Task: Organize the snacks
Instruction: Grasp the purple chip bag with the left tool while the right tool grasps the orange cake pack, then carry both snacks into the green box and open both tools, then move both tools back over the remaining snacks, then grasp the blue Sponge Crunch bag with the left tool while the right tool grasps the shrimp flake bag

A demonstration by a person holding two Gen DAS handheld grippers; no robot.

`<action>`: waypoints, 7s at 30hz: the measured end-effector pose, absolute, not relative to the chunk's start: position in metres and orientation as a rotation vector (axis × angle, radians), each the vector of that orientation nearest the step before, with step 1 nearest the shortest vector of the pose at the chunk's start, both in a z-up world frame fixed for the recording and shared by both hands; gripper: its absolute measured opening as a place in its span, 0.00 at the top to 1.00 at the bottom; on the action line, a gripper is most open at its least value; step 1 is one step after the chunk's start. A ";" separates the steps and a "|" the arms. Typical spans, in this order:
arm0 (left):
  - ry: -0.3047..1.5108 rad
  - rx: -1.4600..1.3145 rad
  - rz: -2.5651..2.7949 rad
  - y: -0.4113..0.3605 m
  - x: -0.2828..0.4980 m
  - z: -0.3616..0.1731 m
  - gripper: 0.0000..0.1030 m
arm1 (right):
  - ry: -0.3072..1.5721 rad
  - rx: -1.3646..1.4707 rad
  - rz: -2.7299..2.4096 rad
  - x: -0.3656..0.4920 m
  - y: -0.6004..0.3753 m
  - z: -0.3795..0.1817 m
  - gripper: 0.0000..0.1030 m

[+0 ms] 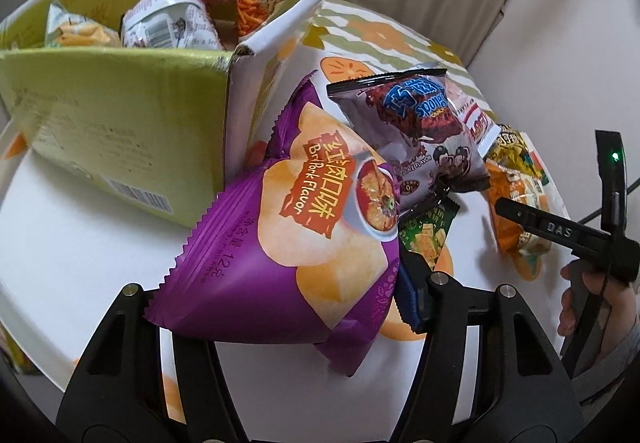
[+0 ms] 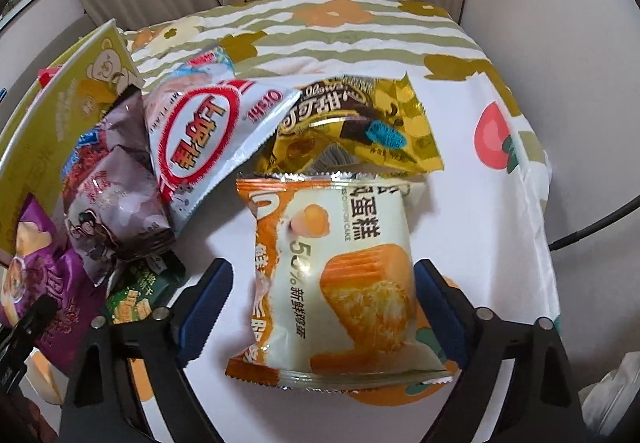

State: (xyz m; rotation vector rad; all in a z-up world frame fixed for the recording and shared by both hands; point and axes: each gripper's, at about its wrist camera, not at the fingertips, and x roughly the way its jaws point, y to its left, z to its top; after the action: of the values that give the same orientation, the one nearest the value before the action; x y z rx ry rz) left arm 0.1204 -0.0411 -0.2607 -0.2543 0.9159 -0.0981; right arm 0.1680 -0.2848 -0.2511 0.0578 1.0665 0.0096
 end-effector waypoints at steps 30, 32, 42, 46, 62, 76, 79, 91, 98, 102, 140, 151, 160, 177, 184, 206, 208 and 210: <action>0.753 -0.136 -0.135 -0.060 0.077 -0.139 0.45 | 0.964 0.051 0.080 0.112 -0.284 -0.168 0.41; 0.725 -0.132 -0.124 -0.057 0.078 -0.123 0.45 | 0.945 0.055 0.099 0.111 -0.284 -0.155 0.41; 0.645 -0.134 -0.048 -0.010 0.111 -0.071 0.45 | 0.844 0.075 0.226 0.132 -0.237 -0.095 0.41; 0.633 -0.132 -0.019 0.027 0.137 -0.058 0.45 | 0.806 0.071 0.276 0.147 -0.199 -0.076 0.41; 0.792 -0.076 0.042 0.156 0.251 -0.088 0.42 | 0.866 0.076 0.340 0.225 -0.050 -0.077 0.41; 0.784 -0.065 -0.089 0.179 0.233 -0.090 0.00 | 0.948 0.054 0.296 0.231 -0.010 -0.097 0.41; 0.809 -0.007 -0.107 0.169 0.233 -0.097 0.00 | 0.973 0.043 0.290 0.235 -0.002 -0.103 0.41; 0.847 0.041 -0.145 0.165 0.235 -0.116 0.00 | 1.018 0.098 0.259 0.248 0.008 -0.124 0.26; 0.868 0.030 -0.146 0.170 0.236 -0.124 0.00 | 0.980 0.074 0.233 0.245 0.004 -0.120 0.01; 0.875 0.027 -0.142 0.172 0.238 -0.126 0.00 | 0.985 0.048 0.224 0.243 0.001 -0.122 0.01; 0.669 -0.021 -0.060 -0.012 0.106 -0.063 0.00 | 0.796 0.065 0.240 0.119 -0.203 -0.058 0.01; 0.745 -0.156 -0.057 -0.085 0.110 -0.108 0.00 | 0.774 -0.005 0.301 0.129 -0.271 -0.067 0.01; 0.860 -0.258 -0.040 -0.116 0.163 -0.168 0.00 | 0.825 -0.014 0.416 0.173 -0.286 -0.095 0.01; 1.070 -0.315 0.007 -0.116 0.249 -0.264 0.25 | 1.011 -0.134 0.578 0.264 -0.248 -0.187 0.01; 1.095 -0.293 -0.040 -0.108 0.252 -0.269 0.37 | 1.065 -0.192 0.614 0.283 -0.232 -0.210 0.01; 1.078 -0.202 -0.044 -0.105 0.254 -0.263 0.46 | 1.173 -0.184 0.631 0.312 -0.215 -0.245 0.29; 1.077 -0.202 -0.041 -0.106 0.254 -0.263 0.46 | 1.174 -0.190 0.627 0.310 -0.215 -0.246 0.38; 1.076 -0.199 -0.039 -0.106 0.253 -0.261 0.46 | 1.172 -0.183 0.622 0.307 -0.217 -0.245 0.42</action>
State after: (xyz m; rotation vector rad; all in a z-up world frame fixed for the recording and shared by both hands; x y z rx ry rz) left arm 0.2526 -0.1059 -0.2615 -0.1995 1.0765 -0.0391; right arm 0.3071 -0.2169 -0.2446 -0.1826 1.1719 0.6220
